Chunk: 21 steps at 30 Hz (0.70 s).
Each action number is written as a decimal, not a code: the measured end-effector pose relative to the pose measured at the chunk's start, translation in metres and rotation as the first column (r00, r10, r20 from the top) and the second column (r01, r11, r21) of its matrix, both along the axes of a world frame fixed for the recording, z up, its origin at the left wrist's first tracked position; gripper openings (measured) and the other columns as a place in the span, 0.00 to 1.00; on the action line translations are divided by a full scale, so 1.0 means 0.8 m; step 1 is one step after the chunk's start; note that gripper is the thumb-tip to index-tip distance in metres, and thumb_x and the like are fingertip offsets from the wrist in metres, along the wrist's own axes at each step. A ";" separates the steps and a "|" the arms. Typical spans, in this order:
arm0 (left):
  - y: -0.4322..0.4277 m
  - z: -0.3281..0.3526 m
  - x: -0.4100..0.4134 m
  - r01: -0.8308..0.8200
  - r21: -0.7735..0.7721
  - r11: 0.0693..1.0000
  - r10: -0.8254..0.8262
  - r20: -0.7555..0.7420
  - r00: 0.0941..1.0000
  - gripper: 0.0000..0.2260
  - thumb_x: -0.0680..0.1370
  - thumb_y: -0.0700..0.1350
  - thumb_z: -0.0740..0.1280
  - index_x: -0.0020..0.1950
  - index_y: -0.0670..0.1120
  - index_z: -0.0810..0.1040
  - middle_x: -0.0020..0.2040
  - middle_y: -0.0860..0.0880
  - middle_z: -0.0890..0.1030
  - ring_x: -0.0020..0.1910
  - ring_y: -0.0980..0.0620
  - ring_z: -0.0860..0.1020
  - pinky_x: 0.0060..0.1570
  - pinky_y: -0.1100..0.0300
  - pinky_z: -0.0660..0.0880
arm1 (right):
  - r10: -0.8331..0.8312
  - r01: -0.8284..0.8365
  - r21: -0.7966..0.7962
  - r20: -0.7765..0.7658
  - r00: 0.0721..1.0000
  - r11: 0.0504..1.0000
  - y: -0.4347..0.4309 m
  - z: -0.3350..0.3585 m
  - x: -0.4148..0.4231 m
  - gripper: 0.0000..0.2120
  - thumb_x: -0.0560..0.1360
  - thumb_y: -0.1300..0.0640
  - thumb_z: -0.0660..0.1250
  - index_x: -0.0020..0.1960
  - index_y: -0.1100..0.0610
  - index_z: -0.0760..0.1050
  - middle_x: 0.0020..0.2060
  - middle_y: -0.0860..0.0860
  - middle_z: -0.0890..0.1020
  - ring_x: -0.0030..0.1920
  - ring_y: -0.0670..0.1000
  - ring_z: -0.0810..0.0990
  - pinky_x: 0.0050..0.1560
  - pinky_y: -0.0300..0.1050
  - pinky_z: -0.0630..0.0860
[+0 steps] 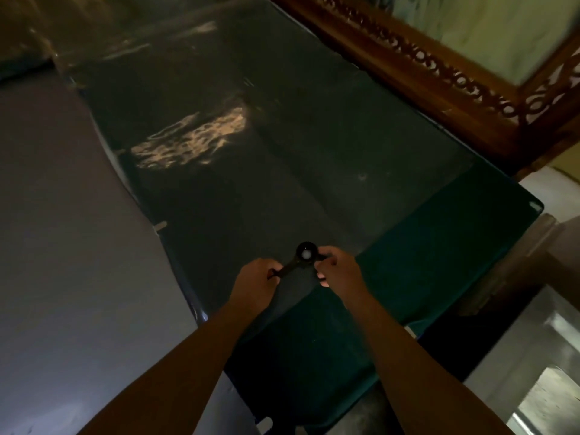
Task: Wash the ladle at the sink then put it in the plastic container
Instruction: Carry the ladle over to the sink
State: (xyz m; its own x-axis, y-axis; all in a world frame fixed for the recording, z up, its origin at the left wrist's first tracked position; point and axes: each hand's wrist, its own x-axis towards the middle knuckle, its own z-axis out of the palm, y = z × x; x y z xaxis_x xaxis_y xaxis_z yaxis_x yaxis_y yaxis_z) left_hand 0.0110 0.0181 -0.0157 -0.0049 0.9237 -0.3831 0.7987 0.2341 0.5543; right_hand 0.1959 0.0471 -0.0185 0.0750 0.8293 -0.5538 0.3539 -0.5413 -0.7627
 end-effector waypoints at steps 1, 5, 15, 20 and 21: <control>-0.002 0.002 -0.001 0.008 -0.003 1.000 -0.008 -0.001 1.000 0.08 0.76 0.41 0.64 0.47 0.50 0.82 0.42 0.52 0.81 0.41 0.54 0.78 0.43 0.59 0.72 | 0.012 -0.012 0.004 0.003 1.000 1.000 -0.002 0.002 -0.001 0.12 0.75 0.63 0.65 0.57 0.55 0.77 0.47 0.58 0.82 0.46 0.57 0.83 0.50 0.58 0.82; -0.013 0.012 -0.006 0.050 -0.010 0.999 -0.050 -0.035 0.998 0.07 0.76 0.41 0.64 0.47 0.48 0.82 0.43 0.49 0.81 0.41 0.53 0.77 0.41 0.62 0.70 | 0.048 -0.048 0.003 -0.003 0.999 0.999 -0.011 0.013 -0.003 0.12 0.75 0.62 0.66 0.57 0.56 0.77 0.47 0.59 0.82 0.47 0.58 0.82 0.51 0.59 0.81; -0.059 0.091 -0.008 0.147 0.142 0.979 -0.147 -0.011 0.989 0.06 0.73 0.39 0.65 0.38 0.44 0.79 0.35 0.45 0.81 0.35 0.48 0.78 0.35 0.57 0.72 | -0.099 0.098 -0.018 -0.236 0.967 0.995 -0.083 0.098 0.005 0.07 0.78 0.59 0.63 0.55 0.53 0.75 0.42 0.50 0.80 0.40 0.49 0.81 0.39 0.44 0.79; -0.092 0.154 0.017 0.269 0.275 0.923 -0.303 0.088 0.949 0.13 0.74 0.37 0.63 0.32 0.52 0.69 0.32 0.48 0.71 0.32 0.51 0.68 0.34 0.58 0.64 | -0.258 0.279 0.048 -0.260 0.931 0.959 -0.158 0.171 0.034 0.07 0.77 0.61 0.63 0.52 0.53 0.77 0.38 0.52 0.80 0.38 0.51 0.81 0.36 0.44 0.78; -0.101 0.165 0.023 0.289 0.302 0.908 -0.333 0.104 0.937 0.11 0.74 0.37 0.64 0.35 0.51 0.72 0.34 0.47 0.73 0.34 0.50 0.69 0.37 0.58 0.65 | -0.283 0.309 0.063 -0.265 0.922 0.949 -0.176 0.186 0.041 0.07 0.77 0.62 0.63 0.52 0.54 0.77 0.38 0.53 0.80 0.38 0.51 0.81 0.36 0.44 0.78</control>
State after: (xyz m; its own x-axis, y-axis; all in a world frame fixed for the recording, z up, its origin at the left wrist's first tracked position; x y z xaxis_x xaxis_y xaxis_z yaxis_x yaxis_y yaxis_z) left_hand 0.0298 -0.0628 0.1166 0.3376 0.9375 -0.0841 0.7079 -0.1940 0.6792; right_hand 0.2288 -0.0935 0.1301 0.1964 0.8434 -0.5002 -0.0194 -0.5067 -0.8619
